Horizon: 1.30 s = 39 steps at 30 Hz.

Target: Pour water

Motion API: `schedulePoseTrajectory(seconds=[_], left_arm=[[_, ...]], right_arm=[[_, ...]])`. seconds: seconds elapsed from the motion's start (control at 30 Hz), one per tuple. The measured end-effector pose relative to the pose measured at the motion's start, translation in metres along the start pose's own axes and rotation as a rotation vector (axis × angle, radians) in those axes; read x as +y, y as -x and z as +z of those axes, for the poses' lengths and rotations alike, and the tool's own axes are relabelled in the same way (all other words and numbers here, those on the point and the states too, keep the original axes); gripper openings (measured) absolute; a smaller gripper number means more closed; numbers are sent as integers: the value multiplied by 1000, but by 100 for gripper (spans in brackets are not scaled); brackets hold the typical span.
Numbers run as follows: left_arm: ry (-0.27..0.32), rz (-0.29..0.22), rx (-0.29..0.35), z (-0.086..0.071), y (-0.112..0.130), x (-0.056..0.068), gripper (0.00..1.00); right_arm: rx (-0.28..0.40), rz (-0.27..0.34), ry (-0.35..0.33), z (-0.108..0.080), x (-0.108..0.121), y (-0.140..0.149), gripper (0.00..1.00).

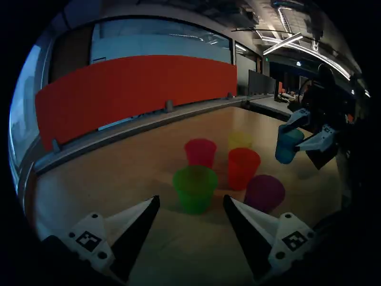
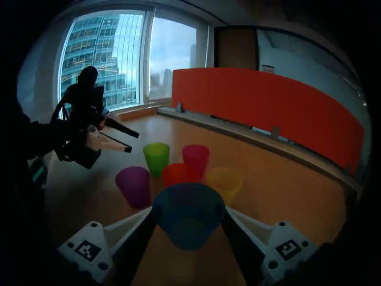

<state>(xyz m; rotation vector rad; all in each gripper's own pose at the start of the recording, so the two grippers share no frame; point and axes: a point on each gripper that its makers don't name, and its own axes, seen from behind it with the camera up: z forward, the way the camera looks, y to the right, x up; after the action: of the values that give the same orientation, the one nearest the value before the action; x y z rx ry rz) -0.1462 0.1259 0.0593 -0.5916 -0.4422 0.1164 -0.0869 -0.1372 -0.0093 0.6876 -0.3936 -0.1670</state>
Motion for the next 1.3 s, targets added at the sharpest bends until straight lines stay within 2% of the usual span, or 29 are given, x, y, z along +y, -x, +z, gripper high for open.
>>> schedulePoseTrajectory(seconds=[0.27, 0.47, 0.97, 1.3], left_arm=[[18, 25, -41, 11, 5, 4, 100], [40, 32, -83, 20, 10, 8, 99], [51, 74, -124, 50, 11, 11, 99], [55, 52, -134, 64, 9, 9, 99]], right_arm=[[80, -14, 34, -18, 10, -36, 91], [113, -16, 50, -23, 13, -48, 91], [128, -14, 54, -22, 15, -52, 91], [126, -5, 64, -24, 18, -48, 91]])
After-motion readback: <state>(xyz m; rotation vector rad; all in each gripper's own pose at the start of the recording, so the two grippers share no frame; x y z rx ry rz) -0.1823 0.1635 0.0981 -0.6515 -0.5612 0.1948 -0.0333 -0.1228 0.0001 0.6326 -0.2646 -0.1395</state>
